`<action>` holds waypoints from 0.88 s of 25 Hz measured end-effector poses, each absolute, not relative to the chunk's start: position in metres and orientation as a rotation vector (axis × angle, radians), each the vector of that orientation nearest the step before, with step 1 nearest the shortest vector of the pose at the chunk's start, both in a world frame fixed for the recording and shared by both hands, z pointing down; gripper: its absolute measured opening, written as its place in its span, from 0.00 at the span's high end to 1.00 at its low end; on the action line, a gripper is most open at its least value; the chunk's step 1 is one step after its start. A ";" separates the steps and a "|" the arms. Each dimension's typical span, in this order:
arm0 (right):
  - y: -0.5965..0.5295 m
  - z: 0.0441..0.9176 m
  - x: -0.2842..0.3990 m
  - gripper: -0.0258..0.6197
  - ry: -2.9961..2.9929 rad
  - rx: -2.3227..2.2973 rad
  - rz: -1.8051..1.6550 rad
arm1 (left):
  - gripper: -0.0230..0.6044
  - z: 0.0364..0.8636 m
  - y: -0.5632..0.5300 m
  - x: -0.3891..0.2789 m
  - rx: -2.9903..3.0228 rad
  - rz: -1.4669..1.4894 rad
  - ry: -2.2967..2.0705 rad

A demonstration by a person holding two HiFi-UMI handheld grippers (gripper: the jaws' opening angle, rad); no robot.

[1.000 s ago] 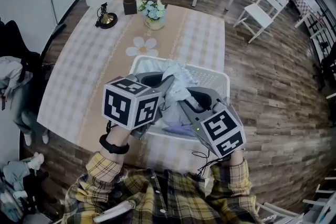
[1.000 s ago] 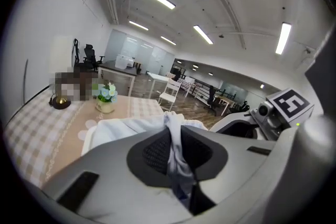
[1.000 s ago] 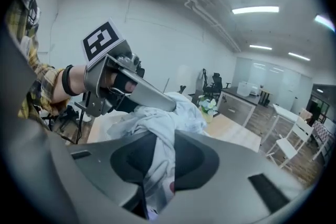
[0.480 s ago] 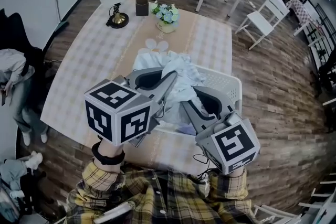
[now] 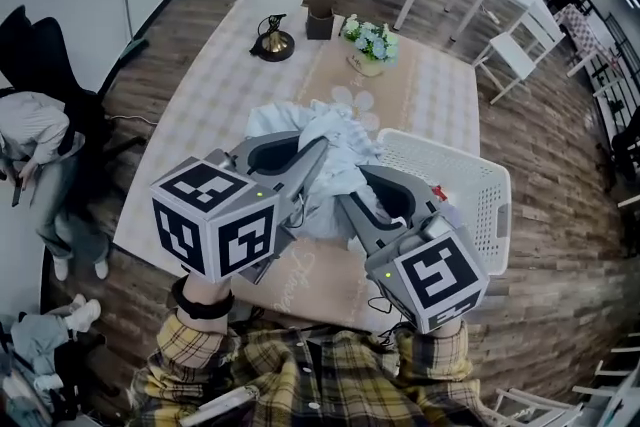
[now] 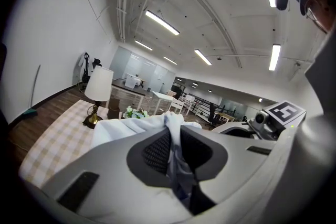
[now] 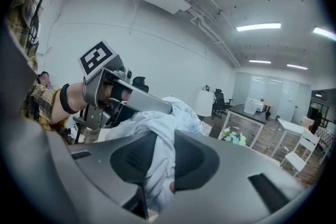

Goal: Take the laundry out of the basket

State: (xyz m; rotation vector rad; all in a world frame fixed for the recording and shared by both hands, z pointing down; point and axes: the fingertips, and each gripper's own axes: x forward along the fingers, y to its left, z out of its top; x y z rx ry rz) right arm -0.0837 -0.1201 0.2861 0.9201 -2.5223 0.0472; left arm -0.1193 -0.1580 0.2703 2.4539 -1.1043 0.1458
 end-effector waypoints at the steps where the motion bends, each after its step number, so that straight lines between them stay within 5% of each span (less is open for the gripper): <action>1: -0.121 0.287 -0.099 0.78 -2.526 0.911 0.049 | 0.87 0.272 -0.159 -0.135 2.448 0.149 -1.114; 11: -0.141 0.339 -0.228 0.78 -2.543 0.830 0.117 | 0.87 0.324 -0.177 -0.266 2.352 0.224 -1.175; 22: -0.130 0.480 -0.279 0.78 -2.380 0.684 0.372 | 0.87 0.474 -0.168 -0.318 2.145 0.398 -1.159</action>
